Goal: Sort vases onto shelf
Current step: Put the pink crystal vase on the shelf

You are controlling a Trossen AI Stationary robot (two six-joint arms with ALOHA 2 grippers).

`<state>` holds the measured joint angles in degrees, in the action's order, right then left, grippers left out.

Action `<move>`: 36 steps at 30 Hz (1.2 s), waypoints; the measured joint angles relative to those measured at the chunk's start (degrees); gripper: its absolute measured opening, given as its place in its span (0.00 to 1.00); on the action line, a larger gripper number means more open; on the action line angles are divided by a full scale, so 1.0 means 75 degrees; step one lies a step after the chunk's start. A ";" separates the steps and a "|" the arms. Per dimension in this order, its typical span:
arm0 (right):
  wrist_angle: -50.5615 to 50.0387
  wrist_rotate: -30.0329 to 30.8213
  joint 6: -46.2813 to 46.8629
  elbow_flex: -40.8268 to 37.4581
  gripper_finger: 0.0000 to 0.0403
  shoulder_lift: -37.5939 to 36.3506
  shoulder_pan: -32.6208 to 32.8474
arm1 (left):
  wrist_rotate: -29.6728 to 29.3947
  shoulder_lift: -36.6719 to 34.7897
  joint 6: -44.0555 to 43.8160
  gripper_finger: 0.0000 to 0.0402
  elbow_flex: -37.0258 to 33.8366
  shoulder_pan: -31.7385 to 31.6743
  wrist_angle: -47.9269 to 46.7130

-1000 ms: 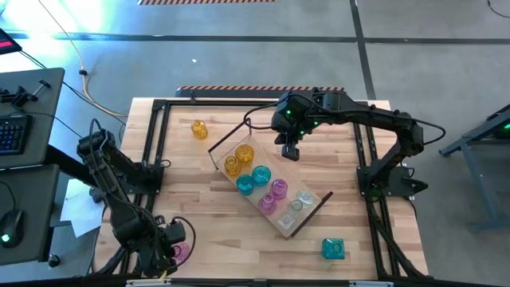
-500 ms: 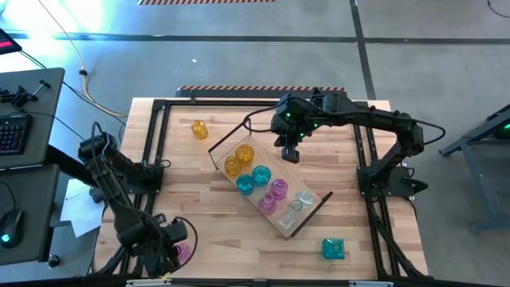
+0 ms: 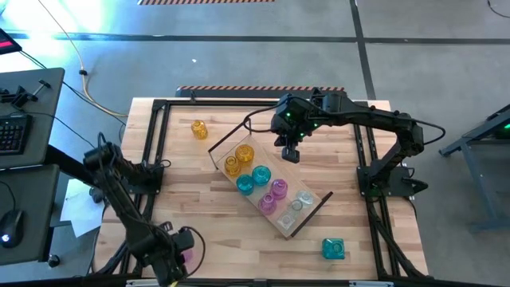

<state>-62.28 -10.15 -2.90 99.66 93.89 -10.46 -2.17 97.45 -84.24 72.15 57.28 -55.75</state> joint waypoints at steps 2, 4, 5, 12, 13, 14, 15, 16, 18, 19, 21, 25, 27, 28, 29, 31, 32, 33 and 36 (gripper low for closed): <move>0.0000 0.0000 -0.0017 0.0000 0.00 0.0000 0.0000 | 0.0015 0.0053 0.0046 0.37 0.0014 -0.0021 0.0075; 0.0000 0.0000 -0.0020 0.0000 0.00 0.0000 0.0000 | 0.0027 0.0061 0.0046 0.34 0.0014 -0.0041 0.0062; -0.0002 0.0000 -0.0020 0.0000 0.00 0.0000 0.0000 | 0.0025 0.0060 0.0046 0.32 0.0014 -0.0065 0.0032; 0.0000 -0.0003 -0.0079 0.0000 0.00 0.0000 0.0000 | 0.0060 0.0016 0.0119 0.06 -0.0001 -0.0137 -0.0073; 0.0000 -0.0003 -0.0079 0.0000 0.00 0.0000 0.0000 | 0.0086 0.0018 0.0111 0.05 0.0005 -0.0145 -0.0059; -0.0003 -0.0003 -0.0080 0.0000 0.00 0.0000 0.0000 | 0.0087 0.0018 0.0107 0.05 0.0002 -0.0165 -0.0056; -0.0003 -0.0003 -0.0083 0.0000 0.00 0.0000 0.0000 | 0.0086 0.0018 0.0108 0.05 0.0001 -0.0193 -0.0055; -0.0009 -0.0003 -0.0096 0.0000 0.00 0.0000 0.0000 | 0.0092 0.0018 0.0115 0.06 -0.0001 -0.0220 -0.0061; -0.0049 -0.0003 -0.0135 0.0000 0.00 0.0000 0.0000 | 0.0175 -0.0003 0.0178 0.08 -0.0010 -0.0313 -0.0075; -0.0083 -0.0006 -0.0137 0.0000 0.00 0.0000 0.0000 | 0.0226 -0.0022 0.0244 0.08 -0.0013 -0.0369 -0.0072; -0.0212 -0.0006 -0.0151 0.0000 0.00 0.0000 0.0000 | 0.0201 -0.0101 0.0271 0.06 -0.0036 -0.0495 -0.0068; -0.0460 0.0074 -0.0174 0.0000 0.00 -0.0005 -0.0035 | 0.0042 -0.0438 0.0441 0.05 -0.0052 -0.0862 -0.0120; -0.0529 0.0076 -0.0221 -0.0003 0.00 -0.0021 -0.0055 | -0.0091 -0.0641 0.0588 0.05 -0.0045 -0.1061 -0.0115; -0.0558 0.0076 -0.0222 -0.0003 0.00 -0.0038 -0.0059 | -0.0105 -0.0739 0.0698 0.05 -0.0048 -0.1182 -0.0134; -0.0638 0.0089 -0.0224 -0.0003 0.00 -0.0063 -0.0081 | -0.0095 -0.0830 0.0814 0.05 -0.0046 -0.1316 -0.0130; -0.0737 0.0110 -0.0259 -0.0003 0.00 -0.0107 -0.0108 | -0.0061 -0.1020 0.1063 0.05 -0.0015 -0.1597 -0.0164; -0.0832 0.0149 -0.0278 -0.0003 0.00 -0.0148 -0.0129 | -0.0069 -0.1104 0.1235 0.05 0.0049 -0.1743 -0.0220; -0.0980 0.0182 -0.0288 -0.0003 0.00 -0.0180 -0.0161 | -0.0081 -0.1150 0.1432 0.05 0.0162 -0.1892 -0.0288; -0.1241 0.0466 -0.0289 -0.0003 0.00 -0.0315 -0.0273 | -0.0109 -0.1213 0.2127 0.05 0.0706 -0.2339 -0.0822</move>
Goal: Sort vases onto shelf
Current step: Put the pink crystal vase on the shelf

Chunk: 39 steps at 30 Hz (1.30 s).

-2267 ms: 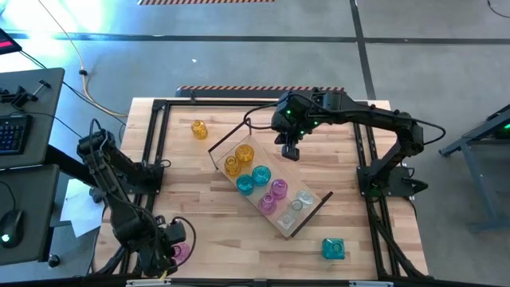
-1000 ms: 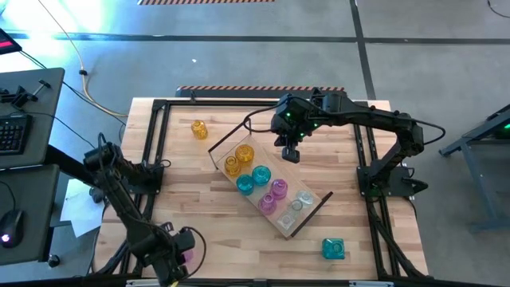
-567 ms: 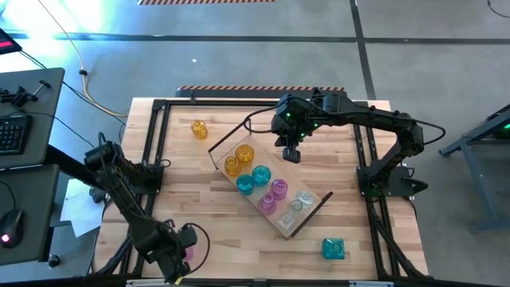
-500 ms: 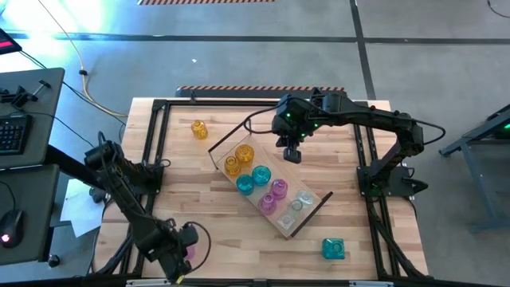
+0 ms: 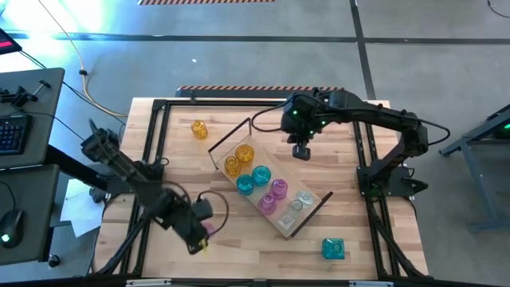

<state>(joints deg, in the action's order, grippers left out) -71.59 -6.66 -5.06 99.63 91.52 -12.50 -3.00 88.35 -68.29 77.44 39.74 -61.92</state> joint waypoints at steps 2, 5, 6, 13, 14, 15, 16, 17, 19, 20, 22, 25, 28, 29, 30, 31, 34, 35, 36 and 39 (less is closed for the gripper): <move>-0.0195 0.0118 -0.0003 -0.0003 0.00 -0.0129 -0.0128 | -0.0039 -0.0016 0.0478 0.05 0.0476 -0.0311 -0.0539; -0.0377 0.0149 0.0003 -0.0003 0.00 -0.0300 -0.0354 | -0.0405 -0.0017 0.1127 0.06 0.1281 -0.0739 -0.1334; -0.0454 0.0153 0.0004 -0.0003 0.00 -0.0347 -0.0427 | -0.0585 -0.0017 0.1349 0.06 0.1557 -0.0882 -0.1596; -0.1115 0.0050 -0.0051 -0.0003 0.00 -0.0604 -0.0861 | -0.1379 -0.0025 0.3299 0.05 0.3114 -0.2265 -0.2290; -0.1217 0.0050 -0.0055 -0.0003 0.00 -0.0617 -0.0899 | -0.1484 -0.0023 0.3596 0.05 0.3253 -0.2511 -0.2283; -0.1287 0.0047 -0.0074 -0.0003 0.00 -0.0623 -0.0920 | -0.1597 -0.0023 0.3892 0.05 0.3376 -0.2774 -0.2261; -0.1355 0.0045 -0.0085 -0.0003 0.00 -0.0623 -0.0938 | -0.1688 -0.0021 0.4185 0.05 0.3466 -0.3038 -0.2198; -0.1436 0.0043 -0.0128 -0.0003 0.00 -0.0623 -0.0950 | -0.1731 0.0000 0.4477 0.05 0.3553 -0.3308 -0.2102; -0.1517 0.0028 -0.0171 -0.0003 0.00 -0.0623 -0.0953 | -0.1744 0.0072 0.5031 0.05 0.3693 -0.3838 -0.1902; -0.1530 0.0027 -0.0182 -0.0003 0.00 -0.0623 -0.0951 | -0.1744 0.0122 0.5305 0.05 0.3766 -0.4089 -0.1826; -0.1526 0.0027 -0.0187 -0.0003 0.00 -0.0620 -0.0951 | -0.1726 0.0204 0.5777 0.05 0.3854 -0.4607 -0.1547; -0.1530 0.0027 -0.0199 -0.0003 0.00 -0.0620 -0.0979 | -0.1311 0.0370 0.6285 0.05 0.3868 -0.5360 -0.0894; -0.1530 0.0027 -0.0209 -0.0003 0.00 -0.0620 -0.1031 | -0.0657 0.0671 0.6817 0.05 0.3868 -0.5965 -0.0303; -0.1523 0.0022 -0.0210 -0.0003 0.00 -0.0620 -0.1058 | -0.0508 0.0795 0.6963 0.05 0.3868 -0.6110 -0.0121; -0.1516 0.0016 -0.0208 -0.0003 0.00 -0.0620 -0.1098 | -0.0372 0.0927 0.7074 0.05 0.3868 -0.6262 0.0011; -0.1516 0.0009 -0.0206 -0.0003 0.00 -0.0620 -0.1143 | -0.0227 0.1074 0.7159 0.05 0.3868 -0.6381 0.0091; -0.1442 -0.0044 -0.0216 -0.0066 0.00 -0.0620 -0.1291 | 0.0230 0.1583 0.7460 0.05 0.3865 -0.6709 0.0092; -0.1398 -0.0129 -0.0219 -0.0125 0.00 -0.0620 -0.1354 | 0.0384 0.1772 0.7571 0.05 0.3865 -0.6783 0.0085; -0.1340 -0.0238 -0.0219 -0.0198 0.00 -0.0620 -0.1407 | 0.0527 0.1932 0.7675 0.05 0.3865 -0.6849 0.0093; -0.0842 -0.0850 -0.0278 -0.0590 0.00 -0.0623 -0.1549 | 0.0710 0.2371 0.7988 0.06 0.3865 -0.6971 0.0141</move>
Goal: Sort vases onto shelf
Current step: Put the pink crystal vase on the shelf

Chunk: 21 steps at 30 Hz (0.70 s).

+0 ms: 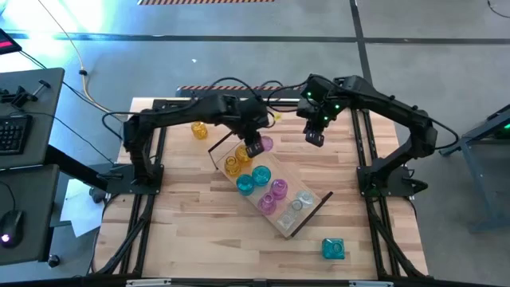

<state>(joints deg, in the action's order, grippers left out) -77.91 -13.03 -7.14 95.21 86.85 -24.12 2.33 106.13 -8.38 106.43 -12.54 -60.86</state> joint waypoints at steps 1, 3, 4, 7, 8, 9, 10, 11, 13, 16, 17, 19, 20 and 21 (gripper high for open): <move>0.0183 -0.0210 -0.0007 -0.0179 0.00 0.0003 -0.0040 | 0.0022 0.0117 0.0087 0.06 0.0000 -0.0028 0.0053; 0.0481 -0.0527 0.0053 -0.0544 0.00 0.0005 -0.0114 | 0.0082 0.0292 0.0214 0.06 -0.0006 -0.0068 0.0167; 0.0679 -0.0631 0.0099 -0.0755 0.00 0.0000 -0.0144 | 0.0185 0.0360 0.0239 0.06 -0.0006 -0.0106 0.0221; 0.1237 -0.0791 0.0306 -0.1426 0.00 0.0000 -0.0221 | 0.0707 0.0517 0.0382 0.06 -0.0006 -0.0244 0.0231; 0.1450 -0.0891 0.0394 -0.1641 0.00 0.0000 -0.0253 | 0.0836 0.0589 0.0399 0.06 -0.0006 -0.0266 0.0259; 0.1678 -0.0997 0.0506 -0.1877 0.00 0.0000 -0.0277 | 0.0903 0.0632 0.0411 0.06 -0.0006 -0.0298 0.0285; 0.1935 -0.1095 0.0614 -0.2095 0.00 0.0000 -0.0295 | 0.0941 0.0661 0.0447 0.06 -0.0008 -0.0335 0.0274; 0.2210 -0.1149 0.0711 -0.2292 0.00 0.0004 -0.0297 | 0.1027 0.0669 0.0520 0.06 -0.0009 -0.0352 0.0270; 0.2677 -0.1351 0.0826 -0.2640 0.00 0.0005 -0.0293 | 0.1215 0.0669 0.0598 0.06 -0.0009 -0.0400 0.0351; 0.3629 -0.1662 0.1219 -0.3106 0.00 0.0006 -0.0285 | 0.1274 0.0672 0.0579 0.06 -0.0009 -0.0461 0.0424; 0.3967 -0.1869 0.1383 -0.3237 0.00 0.0006 -0.0285 | 0.1322 0.0672 0.0568 0.06 -0.0009 -0.0487 0.0453; 0.4635 -0.2135 0.1704 -0.3476 0.00 0.0006 -0.0283 | 0.1495 0.0672 0.0560 0.06 -0.0009 -0.0546 0.0479; 0.4863 -0.2155 0.1836 -0.3560 0.00 0.0006 -0.0280 | 0.1629 0.0672 0.0563 0.06 -0.0009 -0.0573 0.0471; 0.5000 -0.2144 0.1932 -0.3613 0.00 0.0006 -0.0280 | 0.1692 0.0672 0.0588 0.06 -0.0009 -0.0592 0.0469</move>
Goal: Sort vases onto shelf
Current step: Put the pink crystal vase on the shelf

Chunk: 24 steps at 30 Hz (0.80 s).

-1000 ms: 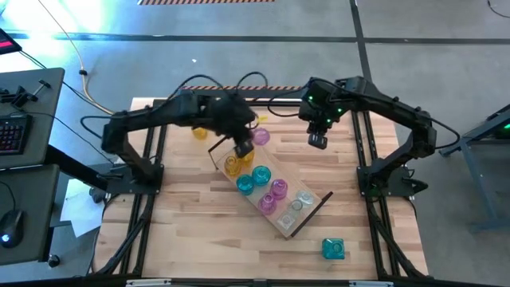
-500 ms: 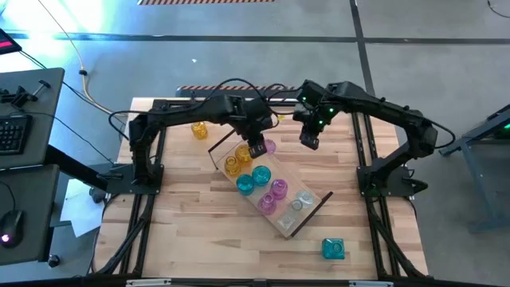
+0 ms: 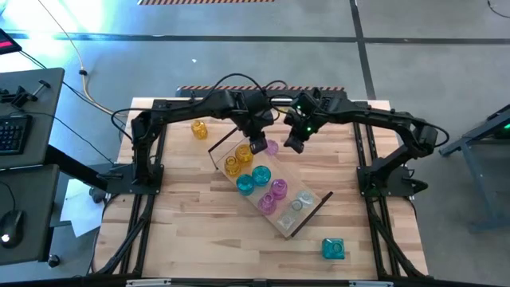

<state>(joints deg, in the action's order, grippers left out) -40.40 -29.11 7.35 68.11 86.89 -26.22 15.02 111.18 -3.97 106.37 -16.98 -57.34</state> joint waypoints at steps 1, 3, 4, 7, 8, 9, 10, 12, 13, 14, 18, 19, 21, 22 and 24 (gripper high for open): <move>0.0056 0.0069 0.0049 -0.0018 0.00 0.0000 0.0000 | -0.0018 0.0000 0.0015 0.06 0.0000 -0.0004 0.0000; 0.0074 0.0348 0.0102 -0.0047 0.00 0.0000 0.0000 | -0.0025 0.0000 0.0019 0.06 0.0000 -0.0004 0.0003; 0.0044 0.0474 0.0146 -0.0052 0.00 0.0000 0.0000 | -0.0025 0.0000 0.0020 0.06 0.0000 -0.0015 0.0003; -0.0015 0.0571 0.0220 -0.0052 0.00 0.0000 -0.0056 | -0.0006 0.0002 -0.0010 0.06 -0.0012 -0.0041 0.0019; -0.0026 0.0592 0.0270 -0.0052 0.00 0.0000 -0.0063 | -0.0004 0.0043 -0.0026 0.06 -0.0026 -0.0042 0.0065; -0.0045 0.0616 0.0358 -0.0052 0.00 0.0000 -0.0064 | -0.0001 0.0102 -0.0032 0.06 -0.0026 -0.0039 0.0112; -0.0067 0.0576 0.0420 -0.0053 0.00 0.0000 -0.0064 | -0.0001 0.0169 -0.0036 0.06 -0.0031 -0.0039 0.0111; -0.0196 0.0322 0.0546 -0.0070 0.00 0.0000 -0.0064 | 0.0030 0.0316 -0.0039 0.06 -0.0044 -0.0042 0.0093; -0.0233 0.0256 0.0597 -0.0078 0.00 0.0006 -0.0059 | 0.0052 0.0364 -0.0061 0.06 -0.0043 -0.0039 0.0142; -0.0236 0.0245 0.0622 -0.0078 0.00 0.0009 -0.0025 | 0.0079 0.0413 -0.0058 0.06 -0.0032 -0.0039 0.0161; -0.0211 0.0272 0.0644 -0.0175 0.00 0.0007 0.0050 | 0.0112 0.0478 -0.0121 0.06 -0.0035 -0.0030 0.0262; -0.0048 0.0271 0.0707 -0.0267 0.00 0.0006 0.0050 | 0.0117 0.0478 -0.0147 0.06 -0.0034 -0.0030 0.0285; 0.0347 0.0254 0.0930 -0.0567 0.00 0.0003 0.0044 | 0.0119 0.0492 -0.0235 0.06 -0.0023 -0.0026 0.0182; 0.0598 0.0209 0.1030 -0.0759 0.00 0.0003 0.0047 | 0.0121 0.0507 -0.0239 0.06 -0.0023 -0.0023 0.0109; 0.1136 0.0148 0.1290 -0.1129 0.00 0.0003 0.0050 | 0.0118 0.0522 -0.0215 0.06 -0.0023 -0.0002 -0.0002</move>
<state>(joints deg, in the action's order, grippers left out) -31.88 -28.00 17.02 59.64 86.91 -25.85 15.90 115.09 -5.58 106.19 -17.00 -57.36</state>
